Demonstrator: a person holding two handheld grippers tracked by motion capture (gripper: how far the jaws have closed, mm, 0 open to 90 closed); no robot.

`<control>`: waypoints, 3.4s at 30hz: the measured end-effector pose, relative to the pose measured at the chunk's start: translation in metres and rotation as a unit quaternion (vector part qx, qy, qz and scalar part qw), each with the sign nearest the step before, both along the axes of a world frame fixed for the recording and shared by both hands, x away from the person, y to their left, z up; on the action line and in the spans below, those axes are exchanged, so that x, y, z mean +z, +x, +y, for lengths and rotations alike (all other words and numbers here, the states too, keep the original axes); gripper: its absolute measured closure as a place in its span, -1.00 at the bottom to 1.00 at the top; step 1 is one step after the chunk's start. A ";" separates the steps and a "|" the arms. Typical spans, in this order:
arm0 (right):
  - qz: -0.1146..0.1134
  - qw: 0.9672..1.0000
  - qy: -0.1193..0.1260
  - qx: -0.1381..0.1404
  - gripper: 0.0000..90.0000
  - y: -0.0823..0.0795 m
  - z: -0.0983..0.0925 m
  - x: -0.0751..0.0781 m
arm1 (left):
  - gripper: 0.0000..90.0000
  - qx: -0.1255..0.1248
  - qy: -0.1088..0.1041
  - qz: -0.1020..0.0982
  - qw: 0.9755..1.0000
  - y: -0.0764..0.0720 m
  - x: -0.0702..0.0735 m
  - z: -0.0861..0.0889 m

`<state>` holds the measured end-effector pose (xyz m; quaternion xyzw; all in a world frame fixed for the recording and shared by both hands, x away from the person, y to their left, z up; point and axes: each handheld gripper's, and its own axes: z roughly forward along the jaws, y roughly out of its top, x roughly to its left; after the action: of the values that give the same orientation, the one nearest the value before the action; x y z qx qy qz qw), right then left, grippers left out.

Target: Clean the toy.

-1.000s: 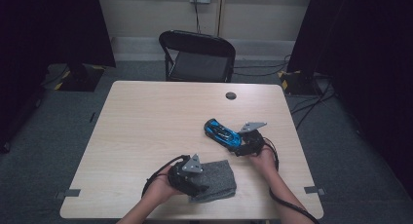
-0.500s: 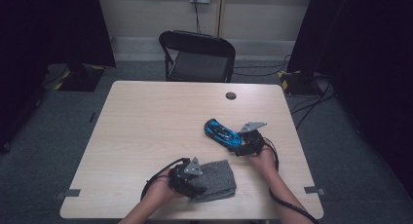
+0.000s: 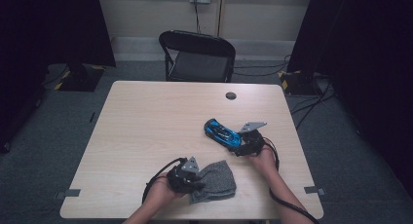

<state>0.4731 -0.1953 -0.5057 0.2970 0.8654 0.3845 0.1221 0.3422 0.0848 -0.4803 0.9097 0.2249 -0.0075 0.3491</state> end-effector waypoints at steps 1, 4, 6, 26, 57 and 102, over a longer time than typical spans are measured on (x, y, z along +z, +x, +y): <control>0.000 1.000 0.000 0.000 -0.47 0.000 0.000 0.000 | 0.70 0.002 0.000 0.004 1.000 0.001 0.000 0.000; 0.000 1.000 0.000 0.000 -0.47 0.000 0.000 0.000 | 0.72 0.006 0.003 0.014 1.000 0.005 0.005 0.001; 0.000 1.000 0.000 0.000 -0.47 0.000 0.000 0.000 | 0.72 0.014 0.004 0.012 1.000 0.009 0.011 0.005; -0.001 1.000 -0.001 -0.001 -0.47 0.000 0.000 0.000 | 0.72 0.127 -0.032 -0.064 0.989 0.102 0.062 -0.015; -0.001 1.000 0.000 -0.003 -0.47 -0.001 0.000 0.000 | 0.72 0.107 0.099 -0.082 0.986 0.139 0.041 -0.063; 0.000 1.000 0.000 -0.003 -0.47 -0.001 0.000 0.000 | 0.71 0.246 0.080 -0.052 0.964 0.170 0.038 0.011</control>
<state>0.4725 -0.1952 -0.5057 0.2995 0.8644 0.3844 0.1234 0.5124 0.0960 -0.4420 0.8502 0.4236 0.1439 0.2776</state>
